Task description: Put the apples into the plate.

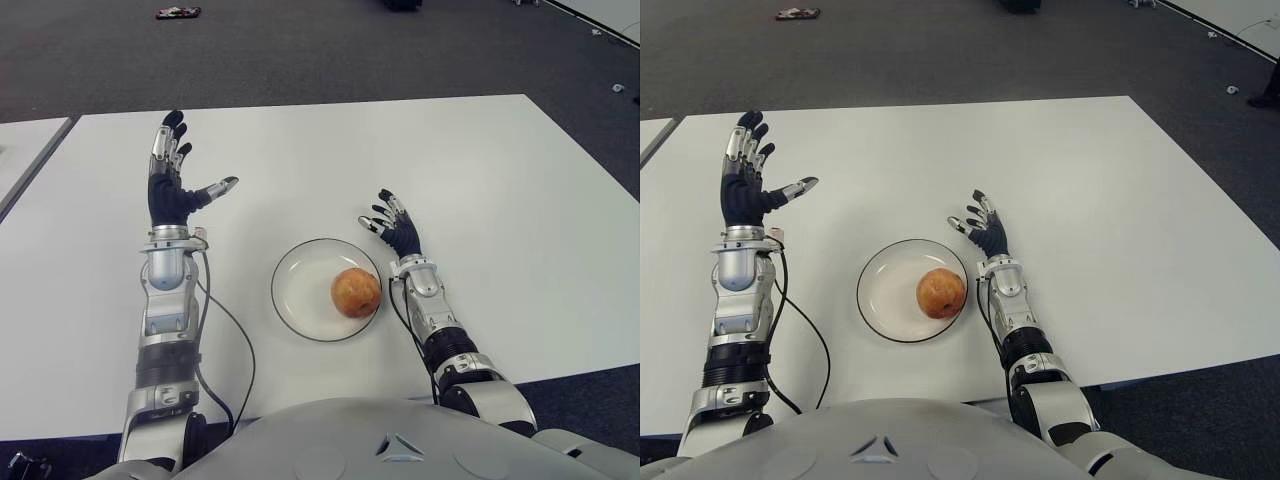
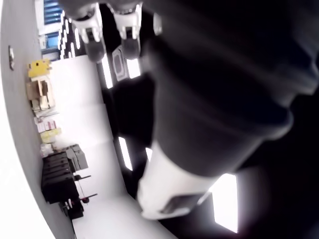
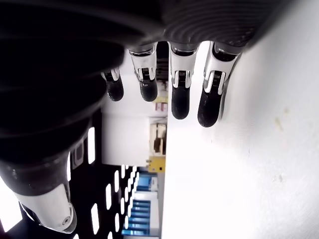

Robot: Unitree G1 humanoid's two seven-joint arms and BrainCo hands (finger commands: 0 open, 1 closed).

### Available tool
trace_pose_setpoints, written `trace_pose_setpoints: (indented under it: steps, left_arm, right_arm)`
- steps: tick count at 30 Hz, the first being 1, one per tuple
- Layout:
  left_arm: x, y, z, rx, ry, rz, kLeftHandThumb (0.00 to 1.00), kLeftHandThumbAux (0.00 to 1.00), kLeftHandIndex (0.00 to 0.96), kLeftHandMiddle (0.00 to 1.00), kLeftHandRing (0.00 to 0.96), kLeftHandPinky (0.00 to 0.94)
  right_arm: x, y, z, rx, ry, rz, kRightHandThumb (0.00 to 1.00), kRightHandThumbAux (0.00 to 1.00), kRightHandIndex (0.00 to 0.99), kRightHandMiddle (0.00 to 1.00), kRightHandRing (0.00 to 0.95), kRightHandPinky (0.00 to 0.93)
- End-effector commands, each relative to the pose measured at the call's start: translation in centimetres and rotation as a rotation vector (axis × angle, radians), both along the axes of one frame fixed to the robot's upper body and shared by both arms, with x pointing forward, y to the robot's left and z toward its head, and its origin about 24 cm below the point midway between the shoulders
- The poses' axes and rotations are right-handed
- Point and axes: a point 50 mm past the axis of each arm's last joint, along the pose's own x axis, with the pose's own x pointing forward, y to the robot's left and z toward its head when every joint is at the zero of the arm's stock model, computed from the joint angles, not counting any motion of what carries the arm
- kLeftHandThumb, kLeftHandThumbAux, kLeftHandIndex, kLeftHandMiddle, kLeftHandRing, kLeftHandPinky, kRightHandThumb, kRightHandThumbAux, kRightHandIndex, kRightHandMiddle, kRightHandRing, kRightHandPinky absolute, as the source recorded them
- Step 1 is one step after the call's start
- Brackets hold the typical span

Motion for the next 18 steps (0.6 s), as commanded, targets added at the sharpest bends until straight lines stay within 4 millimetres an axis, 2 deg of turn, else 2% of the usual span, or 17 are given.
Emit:
trace_pose_setpoints:
  steps: [1, 18]
  left_arm:
    - [-0.2, -0.5, -1.9, -0.034, 0.07, 0.026, 0.0, 0.395, 0.0, 0.0, 0.0, 0.0]
    - [-1.5, -1.2, -4.4, -0.023, 0.208, 0.034, 0.0, 0.367, 0.0, 0.0, 0.0, 0.0]
  right_arm:
    - [-2.4, -0.2, -3.3, -0.009, 0.194, -0.001, 0.163, 0.714, 0.014, 0.083, 0.145, 0.227]
    - [-2.5, 0.0, -3.2, -0.009, 0.192, -0.004, 0.173, 0.717, 0.012, 0.081, 0.148, 0.242]
